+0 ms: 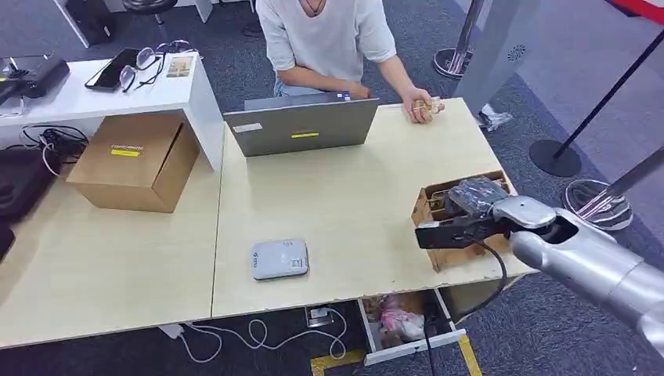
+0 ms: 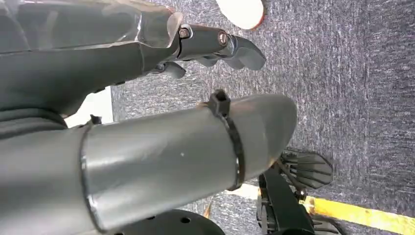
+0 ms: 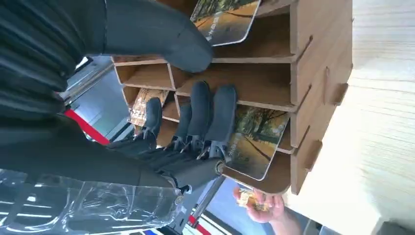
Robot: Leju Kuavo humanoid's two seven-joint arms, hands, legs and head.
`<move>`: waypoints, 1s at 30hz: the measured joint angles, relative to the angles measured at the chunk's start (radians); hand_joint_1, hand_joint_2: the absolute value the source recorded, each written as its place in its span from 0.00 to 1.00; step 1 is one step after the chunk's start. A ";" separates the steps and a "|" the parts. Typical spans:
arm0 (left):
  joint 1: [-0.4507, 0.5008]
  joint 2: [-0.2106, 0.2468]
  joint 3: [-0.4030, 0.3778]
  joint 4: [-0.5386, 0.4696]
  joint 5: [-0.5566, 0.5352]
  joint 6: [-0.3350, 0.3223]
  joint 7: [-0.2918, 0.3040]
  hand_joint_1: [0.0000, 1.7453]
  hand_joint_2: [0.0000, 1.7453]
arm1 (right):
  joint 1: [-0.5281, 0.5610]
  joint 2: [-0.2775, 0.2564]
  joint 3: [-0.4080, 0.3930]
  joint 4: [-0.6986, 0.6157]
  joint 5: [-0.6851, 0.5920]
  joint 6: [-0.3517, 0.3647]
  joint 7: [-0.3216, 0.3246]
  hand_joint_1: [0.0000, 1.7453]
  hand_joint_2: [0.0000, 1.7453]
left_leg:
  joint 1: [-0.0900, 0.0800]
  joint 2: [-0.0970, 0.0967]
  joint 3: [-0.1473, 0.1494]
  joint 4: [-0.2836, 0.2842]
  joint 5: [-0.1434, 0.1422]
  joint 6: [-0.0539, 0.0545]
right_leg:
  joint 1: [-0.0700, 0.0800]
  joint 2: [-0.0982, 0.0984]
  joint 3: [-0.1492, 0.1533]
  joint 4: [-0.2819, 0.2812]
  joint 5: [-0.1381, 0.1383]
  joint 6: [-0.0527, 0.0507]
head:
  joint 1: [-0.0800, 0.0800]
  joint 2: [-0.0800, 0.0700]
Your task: Pass the card to the sensor for recognition and then transmit it.
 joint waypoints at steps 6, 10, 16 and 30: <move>0.000 0.000 0.000 0.000 0.003 0.000 0.000 0.00 0.00 | 0.021 -0.024 -0.015 -0.034 0.006 -0.003 0.003 0.40 1.00 | 0.000 0.000 0.000 0.000 0.000 0.000 | 0.000 0.000 0.000 0.000 0.000 0.000 | 0.000 0.000; 0.000 0.000 0.000 0.000 0.006 -0.001 0.000 0.00 0.00 | 0.030 -0.037 -0.026 -0.056 0.012 -0.009 0.010 0.45 1.00 | 0.000 0.000 0.000 0.000 0.000 0.000 | 0.000 0.000 0.000 0.000 0.000 0.000 | 0.000 0.000; 0.001 0.000 0.000 0.000 0.018 -0.003 -0.006 0.00 0.00 | 0.042 -0.044 -0.041 -0.077 0.022 -0.007 0.017 0.44 1.00 | 0.000 0.000 0.000 0.000 0.000 0.000 | 0.000 0.000 0.000 0.000 0.000 0.000 | 0.000 0.000; 0.001 0.000 0.000 0.000 0.023 -0.004 -0.006 0.00 0.00 | 0.052 -0.045 -0.055 -0.087 0.042 0.022 0.002 0.55 1.00 | 0.000 0.000 -0.001 0.000 0.000 0.000 | 0.000 0.000 0.000 0.000 0.000 0.000 | 0.000 0.000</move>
